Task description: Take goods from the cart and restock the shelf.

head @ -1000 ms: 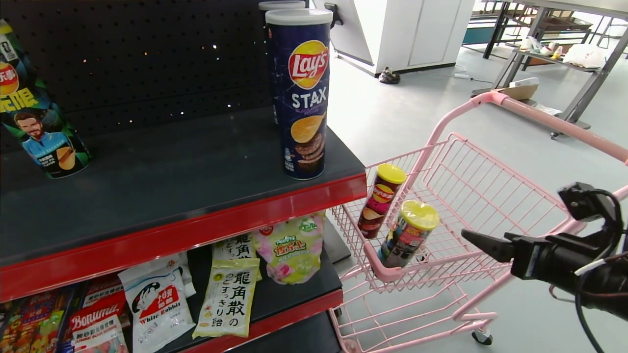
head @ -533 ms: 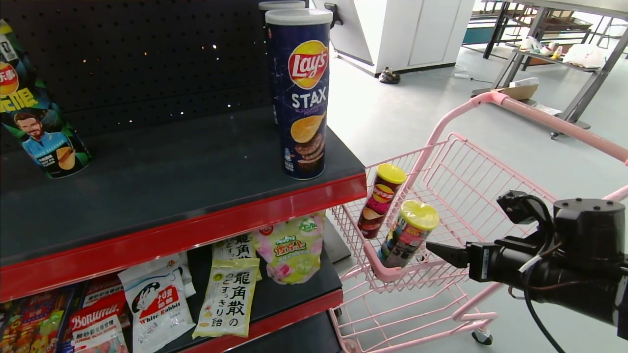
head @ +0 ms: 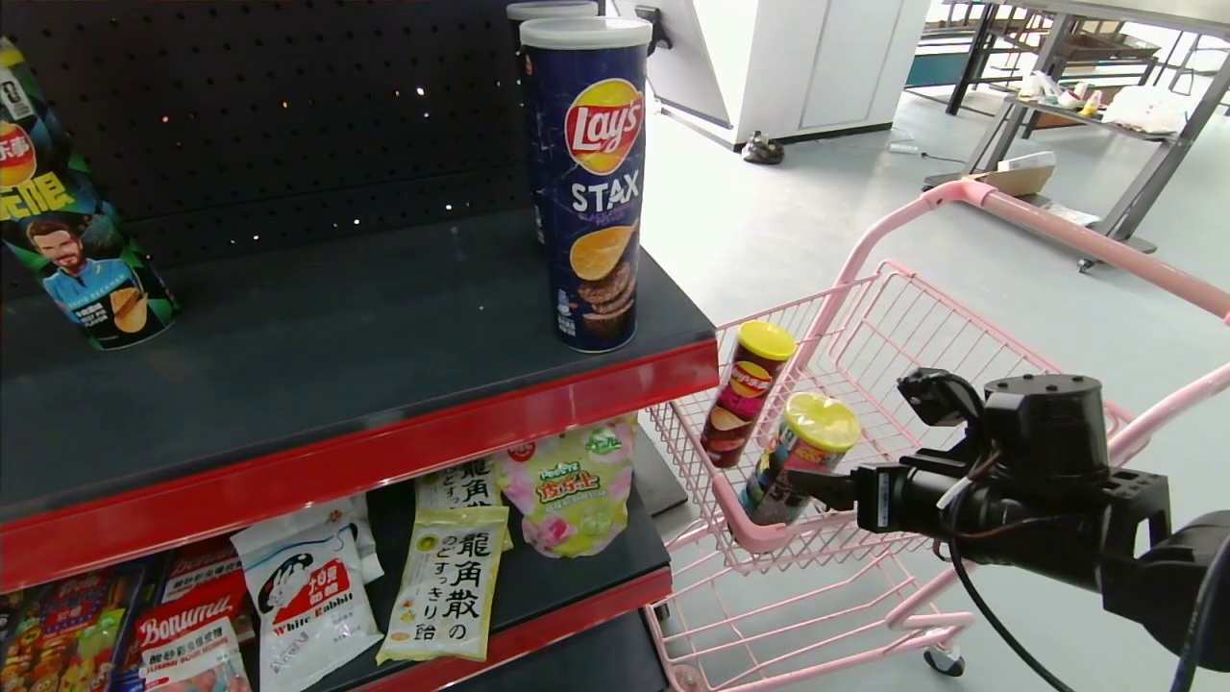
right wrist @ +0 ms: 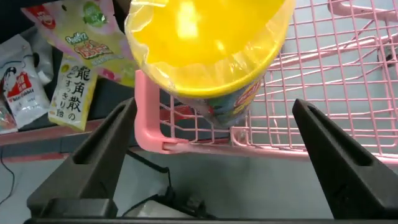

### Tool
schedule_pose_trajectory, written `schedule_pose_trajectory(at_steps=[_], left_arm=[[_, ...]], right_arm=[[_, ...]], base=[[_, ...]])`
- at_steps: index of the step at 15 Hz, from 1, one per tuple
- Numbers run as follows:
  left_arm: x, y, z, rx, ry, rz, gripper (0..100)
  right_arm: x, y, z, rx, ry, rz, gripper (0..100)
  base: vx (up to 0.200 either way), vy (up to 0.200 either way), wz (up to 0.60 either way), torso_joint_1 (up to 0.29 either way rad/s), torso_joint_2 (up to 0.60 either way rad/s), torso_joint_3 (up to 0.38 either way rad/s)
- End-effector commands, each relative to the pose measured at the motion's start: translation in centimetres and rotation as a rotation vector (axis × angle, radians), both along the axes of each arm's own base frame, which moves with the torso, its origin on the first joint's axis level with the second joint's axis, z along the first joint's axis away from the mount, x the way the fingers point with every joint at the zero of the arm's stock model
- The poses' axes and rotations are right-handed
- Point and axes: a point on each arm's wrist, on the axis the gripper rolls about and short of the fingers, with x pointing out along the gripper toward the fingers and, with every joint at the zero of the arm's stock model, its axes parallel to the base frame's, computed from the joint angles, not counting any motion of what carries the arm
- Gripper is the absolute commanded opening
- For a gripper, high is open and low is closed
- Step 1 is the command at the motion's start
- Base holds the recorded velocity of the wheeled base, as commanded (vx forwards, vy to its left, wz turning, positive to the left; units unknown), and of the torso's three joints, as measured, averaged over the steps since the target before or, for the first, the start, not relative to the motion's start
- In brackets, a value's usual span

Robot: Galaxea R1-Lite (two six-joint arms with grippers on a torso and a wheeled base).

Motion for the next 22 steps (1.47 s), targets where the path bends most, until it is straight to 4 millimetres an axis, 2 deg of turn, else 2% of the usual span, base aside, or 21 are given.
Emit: schedule_pose_trajectory(at_steps=[1, 7, 13, 14, 15, 20, 21, 22], left_arm=[[0.0, 0.0, 0.0, 0.000, 0.001, 0.000, 100], [0.0, 0.0, 0.0, 0.000, 0.001, 0.000, 100], [0.0, 0.0, 0.0, 0.000, 0.001, 0.000, 100], [0.0, 0.0, 0.0, 0.000, 0.001, 0.000, 100], [0.0, 0.0, 0.0, 0.000, 0.001, 0.000, 100], [0.0, 0.0, 0.0, 0.000, 0.001, 0.000, 100], [0.0, 0.0, 0.0, 0.000, 0.001, 0.000, 100], [0.0, 0.0, 0.0, 0.000, 0.001, 0.000, 100]], right_arm=[[1.3, 0.6, -1.1, -0.010, 0.024, 0.002, 100], [4.2, 1.6, -4.0, -0.008, -0.050, -0.027, 100], [6.3, 2.2, -3.9, -0.004, -0.104, -0.057, 100], [6.7, 2.2, -4.0, -0.018, -0.116, -0.090, 0], [7.1, 2.3, -4.1, -0.019, -0.132, -0.105, 0], [6.5, 2.0, -3.8, -0.019, -0.136, -0.113, 0], [6.2, 1.8, -3.4, -0.021, -0.143, -0.116, 0], [4.9, 1.3, -1.9, -0.031, -0.169, -0.127, 0]], base=[[0.000, 0.000, 0.00, 0.000, 0.00, 0.000], [0.000, 0.000, 0.00, 0.000, 0.00, 0.000], [0.000, 0.000, 0.00, 0.000, 0.00, 0.000], [0.000, 0.000, 0.00, 0.000, 0.00, 0.000], [0.000, 0.000, 0.00, 0.000, 0.00, 0.000], [0.000, 0.000, 0.00, 0.000, 0.00, 0.000], [0.000, 0.000, 0.00, 0.000, 0.00, 0.000], [0.000, 0.000, 0.00, 0.000, 0.00, 0.000]])
